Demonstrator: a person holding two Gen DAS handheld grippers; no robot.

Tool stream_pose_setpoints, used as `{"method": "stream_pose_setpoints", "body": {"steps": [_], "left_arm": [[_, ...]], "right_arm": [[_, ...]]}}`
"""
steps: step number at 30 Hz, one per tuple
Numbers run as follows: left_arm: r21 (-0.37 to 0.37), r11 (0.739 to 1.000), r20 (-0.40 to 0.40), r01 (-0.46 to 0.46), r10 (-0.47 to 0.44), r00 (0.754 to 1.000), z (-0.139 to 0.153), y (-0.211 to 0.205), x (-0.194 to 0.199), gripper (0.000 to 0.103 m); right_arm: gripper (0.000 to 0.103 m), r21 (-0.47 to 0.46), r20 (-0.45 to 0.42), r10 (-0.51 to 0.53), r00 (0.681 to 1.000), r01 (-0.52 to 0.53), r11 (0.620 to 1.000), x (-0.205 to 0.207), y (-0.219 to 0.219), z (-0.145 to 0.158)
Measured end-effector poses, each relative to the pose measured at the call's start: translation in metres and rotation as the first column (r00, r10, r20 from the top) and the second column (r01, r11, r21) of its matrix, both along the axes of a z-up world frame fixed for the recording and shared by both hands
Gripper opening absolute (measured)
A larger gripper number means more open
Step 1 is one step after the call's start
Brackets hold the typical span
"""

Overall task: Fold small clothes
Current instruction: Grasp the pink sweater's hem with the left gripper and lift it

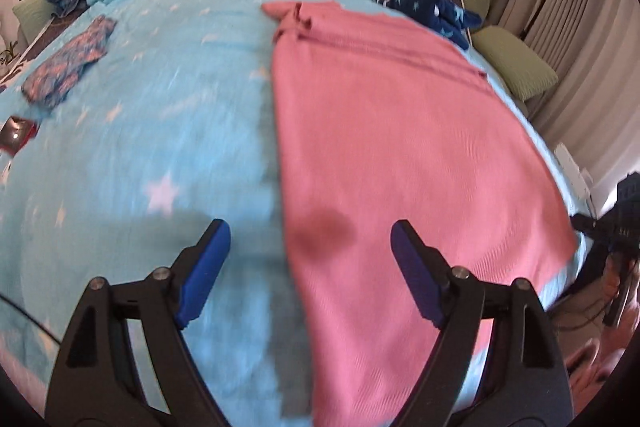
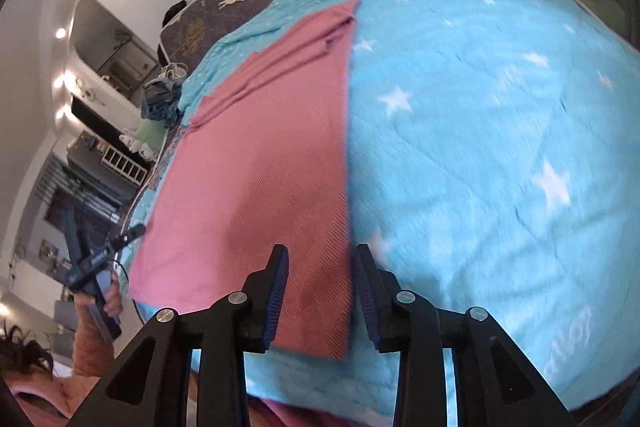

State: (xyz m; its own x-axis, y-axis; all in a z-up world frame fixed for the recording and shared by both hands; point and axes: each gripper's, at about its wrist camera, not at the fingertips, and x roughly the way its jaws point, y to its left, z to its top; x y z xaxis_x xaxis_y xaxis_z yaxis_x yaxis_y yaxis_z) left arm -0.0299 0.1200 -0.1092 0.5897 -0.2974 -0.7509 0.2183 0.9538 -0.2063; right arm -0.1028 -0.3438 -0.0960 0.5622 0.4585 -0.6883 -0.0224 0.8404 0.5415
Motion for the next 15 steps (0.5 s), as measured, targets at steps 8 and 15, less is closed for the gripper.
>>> {"method": "stream_pose_setpoints", "body": {"steps": [8,15], "left_arm": [[-0.099,0.995,-0.046,0.024,-0.029,0.999,-0.007,0.019,-0.035,0.082],[-0.213,0.971,-0.091,0.109,-0.131,0.987,-0.014,0.014,-0.042,0.020]], "right_arm": [[0.041,0.029,-0.007,0.024,1.000,-0.024,0.999,-0.014,0.002,-0.004],[0.042,0.072,-0.015,0.036,0.999,-0.035,0.997,-0.008,0.005,-0.011]]}}
